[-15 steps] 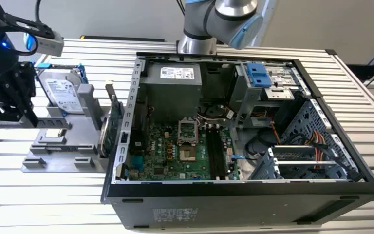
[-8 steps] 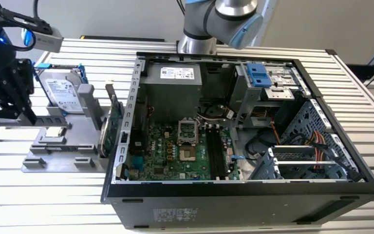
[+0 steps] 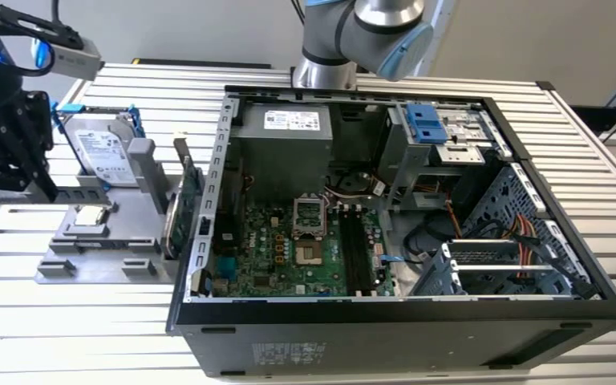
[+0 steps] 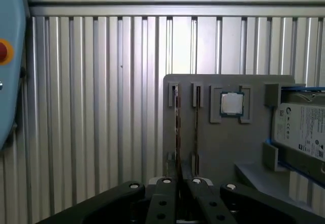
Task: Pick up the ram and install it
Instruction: 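Pick up the ram and move it above insertion slot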
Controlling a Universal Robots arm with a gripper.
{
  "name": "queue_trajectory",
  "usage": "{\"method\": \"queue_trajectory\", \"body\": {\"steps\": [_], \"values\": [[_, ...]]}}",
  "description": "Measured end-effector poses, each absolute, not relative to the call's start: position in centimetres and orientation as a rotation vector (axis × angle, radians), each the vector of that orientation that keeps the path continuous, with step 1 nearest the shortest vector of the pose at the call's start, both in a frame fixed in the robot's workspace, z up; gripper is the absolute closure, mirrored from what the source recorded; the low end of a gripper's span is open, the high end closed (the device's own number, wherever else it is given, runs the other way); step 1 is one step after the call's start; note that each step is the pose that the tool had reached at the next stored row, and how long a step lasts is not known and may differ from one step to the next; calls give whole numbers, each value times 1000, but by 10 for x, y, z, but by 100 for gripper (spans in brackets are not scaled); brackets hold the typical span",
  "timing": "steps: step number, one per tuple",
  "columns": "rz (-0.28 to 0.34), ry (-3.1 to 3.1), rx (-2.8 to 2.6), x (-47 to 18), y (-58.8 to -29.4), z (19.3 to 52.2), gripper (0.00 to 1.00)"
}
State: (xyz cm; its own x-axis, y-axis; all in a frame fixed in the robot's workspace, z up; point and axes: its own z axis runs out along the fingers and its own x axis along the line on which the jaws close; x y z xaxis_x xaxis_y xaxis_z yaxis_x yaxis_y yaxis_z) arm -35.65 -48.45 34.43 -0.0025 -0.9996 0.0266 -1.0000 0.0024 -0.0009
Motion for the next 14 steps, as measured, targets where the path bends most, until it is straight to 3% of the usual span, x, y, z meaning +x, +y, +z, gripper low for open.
{"method": "queue_trajectory", "body": {"steps": [14], "values": [[30,-2211,2206,-356,-484,358,100]]}}
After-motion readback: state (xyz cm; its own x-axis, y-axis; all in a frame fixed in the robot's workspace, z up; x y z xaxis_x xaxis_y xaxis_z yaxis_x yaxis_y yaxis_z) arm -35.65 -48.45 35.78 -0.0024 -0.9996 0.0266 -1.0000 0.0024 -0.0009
